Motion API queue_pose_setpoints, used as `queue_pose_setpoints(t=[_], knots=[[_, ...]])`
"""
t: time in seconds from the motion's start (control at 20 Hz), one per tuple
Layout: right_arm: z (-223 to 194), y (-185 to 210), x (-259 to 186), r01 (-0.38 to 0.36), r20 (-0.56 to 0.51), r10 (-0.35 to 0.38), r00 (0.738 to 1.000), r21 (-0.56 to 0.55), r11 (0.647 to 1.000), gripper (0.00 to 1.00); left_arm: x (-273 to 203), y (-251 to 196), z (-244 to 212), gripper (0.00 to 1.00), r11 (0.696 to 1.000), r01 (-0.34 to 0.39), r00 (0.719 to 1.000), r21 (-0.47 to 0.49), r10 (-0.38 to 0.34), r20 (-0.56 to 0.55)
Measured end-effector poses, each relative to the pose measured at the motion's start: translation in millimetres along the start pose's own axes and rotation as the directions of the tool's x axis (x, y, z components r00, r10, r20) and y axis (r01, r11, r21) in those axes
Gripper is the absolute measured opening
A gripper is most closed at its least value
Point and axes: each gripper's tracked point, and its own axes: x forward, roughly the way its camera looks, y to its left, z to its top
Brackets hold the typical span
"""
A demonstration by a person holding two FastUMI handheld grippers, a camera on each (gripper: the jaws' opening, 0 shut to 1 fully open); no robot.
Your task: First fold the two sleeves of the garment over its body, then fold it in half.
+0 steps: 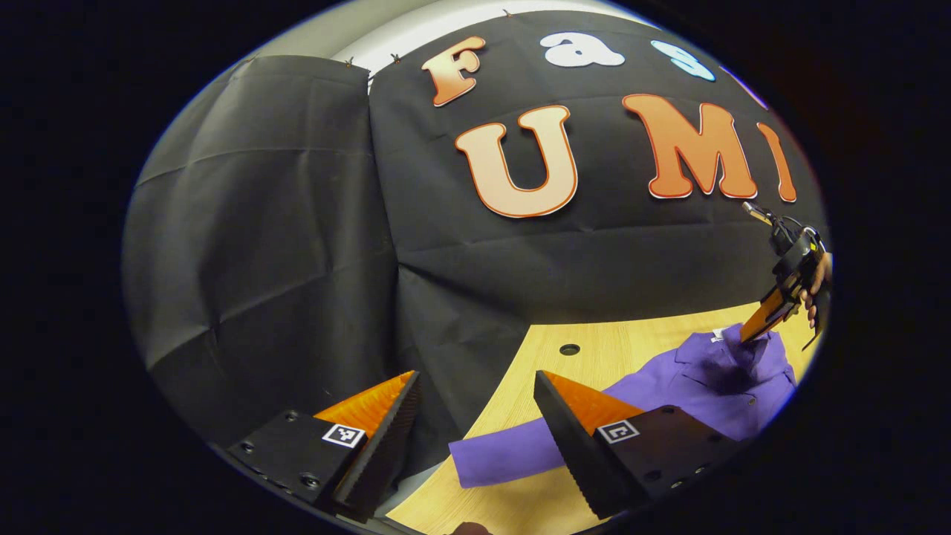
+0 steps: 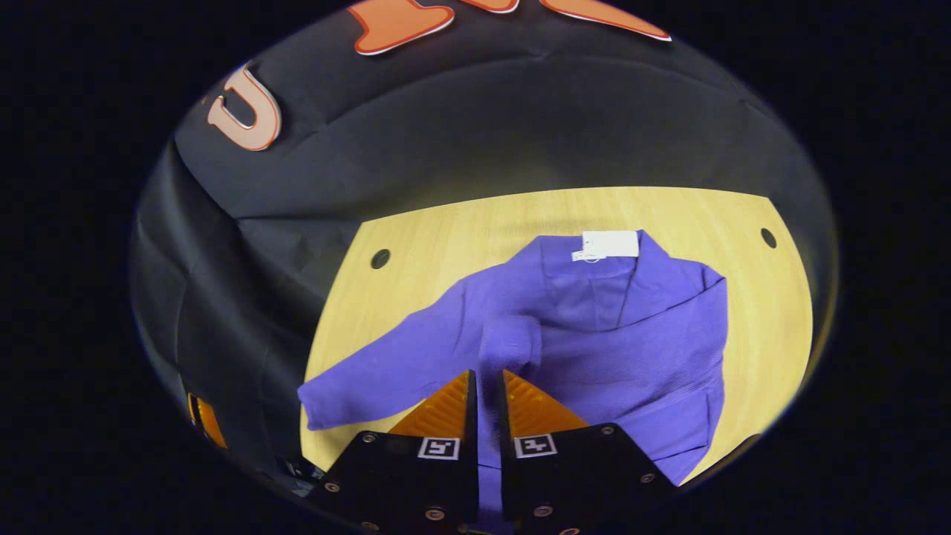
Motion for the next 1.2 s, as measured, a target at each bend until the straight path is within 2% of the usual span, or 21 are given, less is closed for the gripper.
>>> queue_pose_setpoints(t=[0.15,0.3,0.35,0.4,0.45,0.55,0.65,0.8,0.95,1.05,1.15,1.2], knots=[[0.8,11.1,-21.0,-0.049,0.038,0.051,0.998,-0.044,0.998,0.38,11.8,2.2,-5.2,0.98,1.0,-0.008,1.0,-0.017,0.007,-0.017],[10.9,2.3,-49.1,-0.047,0.11,0.06,0.992,-0.114,0.992,0.52,24.8,4.0,-14.4,0.97,0.999,-0.007,0.998,-0.052,0.004,-0.057],[18.0,-1.7,-59.4,-0.037,0.153,0.058,0.987,-0.131,0.991,0.59,31.1,1.8,-21.5,0.97,0.997,0.006,0.996,-0.076,-0.013,-0.094],[23.9,-6.0,-72.7,-0.033,0.195,0.061,0.979,-0.147,0.989,0.53,38.3,-1.4,-32.7,0.97,0.994,0.016,0.99,-0.11,-0.031,-0.134],[29.8,-11.3,-85.7,-0.02,0.238,0.058,0.97,-0.159,0.987,0.73,46.5,-1.9,-46.5,0.98,0.99,0.019,0.981,-0.143,-0.046,-0.19],[38.0,-23.9,-112.5,0.022,0.313,0.037,0.949,-0.182,0.983,0.85,61.5,-2.9,-74.2,0.98,0.98,0.017,0.952,-0.197,-0.076,-0.296],[42.1,-37.7,-138.6,0.064,0.375,0.016,0.927,-0.2,0.978,0.92,76.8,-2.4,-104.0,0.98,0.97,0.001,0.911,-0.242,-0.101,-0.4],[35.9,-55.7,-165.2,0.104,0.426,-0.002,0.905,-0.216,0.971,0.94,91.1,-6.1,-142.1,1.0,0.956,-0.01,0.819,-0.294,-0.161,-0.551],[26.5,-74.3,-188.4,0.137,0.473,-0.022,0.881,-0.21,0.968,0.95,105.9,-9.3,-180.2,0.99,0.957,-0.034,0.731,-0.288,-0.173,-0.66],[17.5,-81.9,-195.1,0.125,0.476,-0.021,0.879,-0.187,0.974,0.95,110.4,-16.5,-202.6,0.98,0.945,-0.045,0.673,-0.323,-0.211,-0.709],[10.5,-91.6,-203.4,0.124,0.476,-0.03,0.879,-0.168,0.978,0.95,108.4,-15.8,-225.9,0.98,0.938,-0.062,0.589,-0.342,-0.242,-0.771],[8.0,-97.6,-207.4,0.137,0.477,-0.042,0.878,-0.165,0.977,0.95,111.0,-17.4,-239.4,0.98,0.936,-0.058,0.558,-0.348,-0.258,-0.788]])
